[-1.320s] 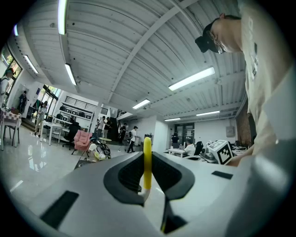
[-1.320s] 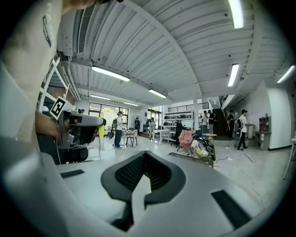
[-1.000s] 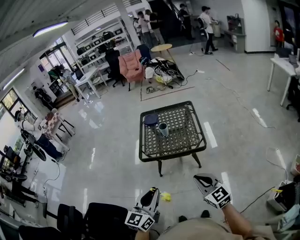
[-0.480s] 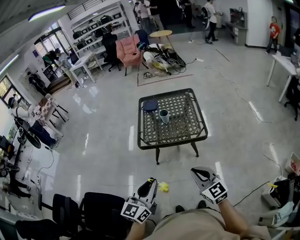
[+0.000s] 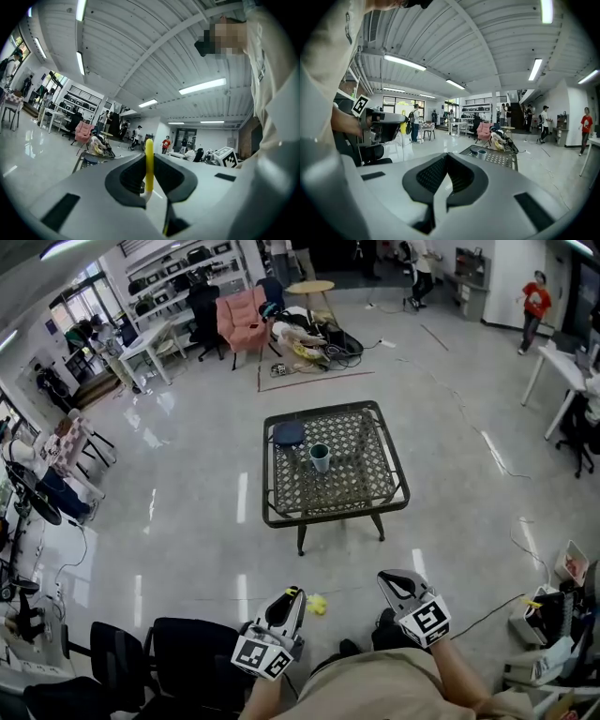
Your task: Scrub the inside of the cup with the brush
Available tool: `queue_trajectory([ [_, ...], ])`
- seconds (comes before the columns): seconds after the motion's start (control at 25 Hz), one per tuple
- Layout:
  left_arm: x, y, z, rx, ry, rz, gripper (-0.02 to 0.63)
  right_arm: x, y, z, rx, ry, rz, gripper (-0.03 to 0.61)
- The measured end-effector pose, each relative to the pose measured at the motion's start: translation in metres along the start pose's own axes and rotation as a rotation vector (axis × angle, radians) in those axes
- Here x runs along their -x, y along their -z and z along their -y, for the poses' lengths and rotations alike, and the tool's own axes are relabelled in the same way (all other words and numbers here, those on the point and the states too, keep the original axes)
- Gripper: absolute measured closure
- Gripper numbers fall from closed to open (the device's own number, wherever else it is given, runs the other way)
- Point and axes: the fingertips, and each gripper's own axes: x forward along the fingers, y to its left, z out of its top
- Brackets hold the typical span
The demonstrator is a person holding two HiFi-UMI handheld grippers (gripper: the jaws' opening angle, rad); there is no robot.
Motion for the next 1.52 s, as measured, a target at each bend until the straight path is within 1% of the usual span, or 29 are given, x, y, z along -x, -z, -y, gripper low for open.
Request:
queue_trajectory([
  [0.2,-0.033,0.001,-0.009,0.013,-0.004,-0.010,0.554,-0.013,0.003,0.024,-0.007,-0.021,0.000,0.561],
  [0.4,-0.072,-0.010,-0.025,-0.009,-0.022,-0.007,0.555,-0.041,0.007,0.057,-0.022,-0.042,0.007,0.561],
  [0.64,-0.127,-0.025,-0.033,-0.032,-0.056,-0.001,0.554,-0.074,0.001,0.113,0.001,-0.096,0.022,0.561],
  [0.8,-0.163,-0.032,-0.039,-0.011,-0.083,0.021,0.554,-0.094,0.004,0.144,0.017,-0.146,0.007,0.561],
  [1.0,-0.199,-0.033,-0.050,-0.011,-0.136,0.036,0.554,-0.111,0.009,0.167,0.020,-0.212,0.001,0.561],
  [1.2,-0.230,-0.034,-0.056,-0.021,-0.160,0.046,0.554,-0.123,0.013,0.187,0.040,-0.254,-0.006,0.561],
  [1.52,-0.248,-0.038,-0.072,-0.019,-0.190,0.030,0.554,-0.149,0.008,0.195,0.053,-0.309,-0.016,0.561],
])
